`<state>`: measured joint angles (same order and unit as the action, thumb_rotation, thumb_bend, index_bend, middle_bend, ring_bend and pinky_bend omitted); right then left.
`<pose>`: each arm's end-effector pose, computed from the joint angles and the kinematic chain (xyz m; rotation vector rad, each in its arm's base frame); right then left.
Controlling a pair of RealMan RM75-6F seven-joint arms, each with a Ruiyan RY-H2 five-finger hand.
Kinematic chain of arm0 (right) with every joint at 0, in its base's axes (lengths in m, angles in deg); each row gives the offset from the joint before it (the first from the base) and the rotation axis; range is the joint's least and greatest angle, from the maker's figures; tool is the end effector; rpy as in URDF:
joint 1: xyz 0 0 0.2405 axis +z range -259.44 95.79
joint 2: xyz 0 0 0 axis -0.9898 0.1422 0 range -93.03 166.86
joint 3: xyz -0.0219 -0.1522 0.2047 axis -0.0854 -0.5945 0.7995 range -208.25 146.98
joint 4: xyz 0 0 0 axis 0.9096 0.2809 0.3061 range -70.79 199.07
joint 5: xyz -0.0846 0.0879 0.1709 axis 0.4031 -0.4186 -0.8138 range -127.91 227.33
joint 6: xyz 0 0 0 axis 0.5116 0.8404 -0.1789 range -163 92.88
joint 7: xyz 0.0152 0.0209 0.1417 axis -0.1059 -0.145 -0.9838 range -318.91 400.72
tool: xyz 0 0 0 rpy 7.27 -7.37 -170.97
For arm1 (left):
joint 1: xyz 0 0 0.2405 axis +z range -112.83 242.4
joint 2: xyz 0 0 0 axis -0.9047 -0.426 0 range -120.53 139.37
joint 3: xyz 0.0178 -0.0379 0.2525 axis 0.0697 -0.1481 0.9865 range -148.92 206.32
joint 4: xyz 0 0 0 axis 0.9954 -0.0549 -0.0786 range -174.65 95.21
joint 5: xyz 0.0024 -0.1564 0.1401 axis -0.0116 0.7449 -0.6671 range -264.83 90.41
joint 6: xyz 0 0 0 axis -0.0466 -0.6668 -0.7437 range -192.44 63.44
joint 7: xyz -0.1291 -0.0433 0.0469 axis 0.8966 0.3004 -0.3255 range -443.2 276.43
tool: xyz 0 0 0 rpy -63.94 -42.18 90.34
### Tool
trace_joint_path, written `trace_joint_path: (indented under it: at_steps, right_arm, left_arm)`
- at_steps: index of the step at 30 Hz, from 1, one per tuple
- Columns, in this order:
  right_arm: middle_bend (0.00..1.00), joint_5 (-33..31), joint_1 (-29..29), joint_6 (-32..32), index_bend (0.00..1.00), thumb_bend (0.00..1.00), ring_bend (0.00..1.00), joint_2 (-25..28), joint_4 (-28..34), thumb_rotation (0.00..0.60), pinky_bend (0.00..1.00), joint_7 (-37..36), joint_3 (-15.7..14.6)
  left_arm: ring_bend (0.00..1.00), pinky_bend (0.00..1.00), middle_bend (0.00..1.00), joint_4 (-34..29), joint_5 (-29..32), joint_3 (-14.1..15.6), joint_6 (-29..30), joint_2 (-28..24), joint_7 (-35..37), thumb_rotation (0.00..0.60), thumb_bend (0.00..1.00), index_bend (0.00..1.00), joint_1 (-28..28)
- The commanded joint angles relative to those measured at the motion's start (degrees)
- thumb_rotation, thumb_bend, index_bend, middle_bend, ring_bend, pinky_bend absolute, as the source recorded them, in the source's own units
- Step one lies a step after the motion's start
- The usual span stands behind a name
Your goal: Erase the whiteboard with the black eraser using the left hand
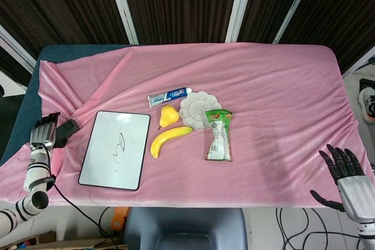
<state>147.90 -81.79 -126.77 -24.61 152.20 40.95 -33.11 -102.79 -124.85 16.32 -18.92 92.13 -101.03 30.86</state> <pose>-0.3142 -0.1337 0.1696 1.5476 -0.7770 0.8782 -0.3466 0.3690 0.0806 -1.2641 -1.2169 -0.4766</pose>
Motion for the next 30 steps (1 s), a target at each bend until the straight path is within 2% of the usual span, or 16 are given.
trace_joint_path:
  at_steps: [1, 6, 8, 10, 12, 16, 20, 27, 30]
  right_arm:
    - [0.0, 0.08, 0.01, -0.08, 0.0, 0.34, 0.0, 0.01, 0.03, 0.6, 0.0, -0.06, 0.02]
    - [0.0, 0.18, 0.04, -0.04, 0.0, 0.34, 0.0, 0.02, -0.01, 0.6, 0.0, 0.04, 0.02]
    - [0.0, 0.12, 0.05, 0.08, 0.0, 0.34, 0.0, 0.04, -0.02, 0.6, 0.0, 0.27, 0.02]
    - [0.0, 0.01, -0.01, 0.09, 0.0, 0.34, 0.0, 0.08, 0.08, 0.6, 0.0, 0.5, 0.04]
    - [0.0, 0.01, -0.08, -0.02, 0.0, 0.34, 0.0, 0.21, 0.2, 0.6, 0.0, 0.31, 0.02]
    - [0.0, 0.0, -0.33, -0.66, 0.0, 0.34, 0.0, 0.39, 0.2, 0.6, 0.0, -0.18, 0.13]
    - [0.0, -0.07, -0.63, -1.38, 0.0, 0.34, 0.0, 0.47, 0.09, 0.6, 0.0, -0.62, 0.31]
    - [0.0, -0.12, -0.58, -1.18, 0.0, 0.34, 0.0, 0.42, 0.02, 0.6, 0.0, -0.55, 0.37]
    - [0.0, -0.15, -0.54, -1.02, 0.0, 0.34, 0.0, 0.4, 0.08, 0.6, 0.0, -0.41, 0.36]
  left_arm:
    - [0.02, 0.08, 0.05, 0.59, 0.09, 0.14, -0.09, 0.41, -0.23, 0.6, 0.36, 0.04, -0.19]
    - [0.04, 0.08, 0.06, 2.14, 1.13, 0.13, -0.94, 1.11, -0.7, 0.6, 0.36, 0.07, -0.65]
    - [0.07, 0.09, 0.09, 3.02, 1.28, -0.01, -1.02, 1.5, -0.66, 0.6, 0.36, 0.11, -0.84]
    - [0.1, 0.1, 0.15, 3.95, 0.92, -0.18, -0.71, 2.02, -0.33, 0.6, 0.36, 0.19, -0.92]
    - [0.17, 0.13, 0.26, 5.32, 0.12, -0.31, 0.16, 2.97, 0.11, 0.6, 0.37, 0.3, -0.92]
    - [0.28, 0.17, 0.38, 7.31, 0.38, -0.3, -1.34, 3.86, 0.07, 0.6, 0.37, 0.41, -1.14]
    - [0.3, 0.17, 0.39, 8.19, 1.09, -0.3, -2.92, 4.0, -0.44, 0.6, 0.36, 0.41, -1.45]
    - [0.31, 0.18, 0.37, 7.08, 1.66, -0.31, -4.29, 3.14, -0.62, 0.6, 0.36, 0.36, -1.55]
    - [0.35, 0.21, 0.38, 7.0, 2.08, -0.2, -4.92, 2.96, -0.94, 0.6, 0.36, 0.35, -1.79]
